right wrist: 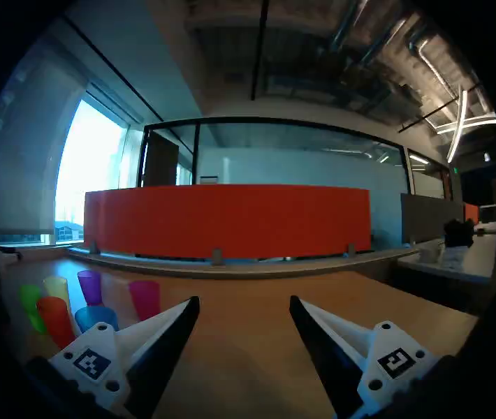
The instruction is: Pour water
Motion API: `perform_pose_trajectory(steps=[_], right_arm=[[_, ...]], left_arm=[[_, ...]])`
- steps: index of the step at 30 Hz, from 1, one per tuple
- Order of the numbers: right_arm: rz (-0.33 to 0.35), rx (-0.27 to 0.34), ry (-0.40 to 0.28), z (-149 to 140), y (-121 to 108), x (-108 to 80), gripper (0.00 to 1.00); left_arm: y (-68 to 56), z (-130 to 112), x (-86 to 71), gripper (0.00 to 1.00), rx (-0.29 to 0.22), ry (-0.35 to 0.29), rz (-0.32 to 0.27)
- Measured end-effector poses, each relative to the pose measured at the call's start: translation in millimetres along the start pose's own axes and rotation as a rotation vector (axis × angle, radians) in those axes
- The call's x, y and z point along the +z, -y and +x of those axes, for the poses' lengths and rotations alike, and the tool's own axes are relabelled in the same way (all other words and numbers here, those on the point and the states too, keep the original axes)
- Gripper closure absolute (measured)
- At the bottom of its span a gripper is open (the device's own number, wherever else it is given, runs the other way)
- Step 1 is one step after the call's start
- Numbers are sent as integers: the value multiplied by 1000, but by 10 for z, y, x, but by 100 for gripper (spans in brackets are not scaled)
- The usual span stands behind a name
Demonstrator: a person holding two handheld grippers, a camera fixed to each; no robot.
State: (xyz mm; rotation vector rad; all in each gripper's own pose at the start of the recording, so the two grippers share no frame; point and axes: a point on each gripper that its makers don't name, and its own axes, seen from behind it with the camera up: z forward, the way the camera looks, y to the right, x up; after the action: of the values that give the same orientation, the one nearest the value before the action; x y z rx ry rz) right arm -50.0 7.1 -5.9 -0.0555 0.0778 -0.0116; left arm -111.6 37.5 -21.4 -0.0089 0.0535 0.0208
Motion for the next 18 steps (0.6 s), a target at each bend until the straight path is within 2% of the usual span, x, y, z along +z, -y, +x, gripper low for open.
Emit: perform_pose_trajectory(steps=[9,18], right_arm=[[-6,-5,43,-123,11,18,0],[-5,-4,50,-109,32,14,0]], left_arm=[[3,-1,1,0,0,0,0],[4,-1,-1,0,0,0,0]])
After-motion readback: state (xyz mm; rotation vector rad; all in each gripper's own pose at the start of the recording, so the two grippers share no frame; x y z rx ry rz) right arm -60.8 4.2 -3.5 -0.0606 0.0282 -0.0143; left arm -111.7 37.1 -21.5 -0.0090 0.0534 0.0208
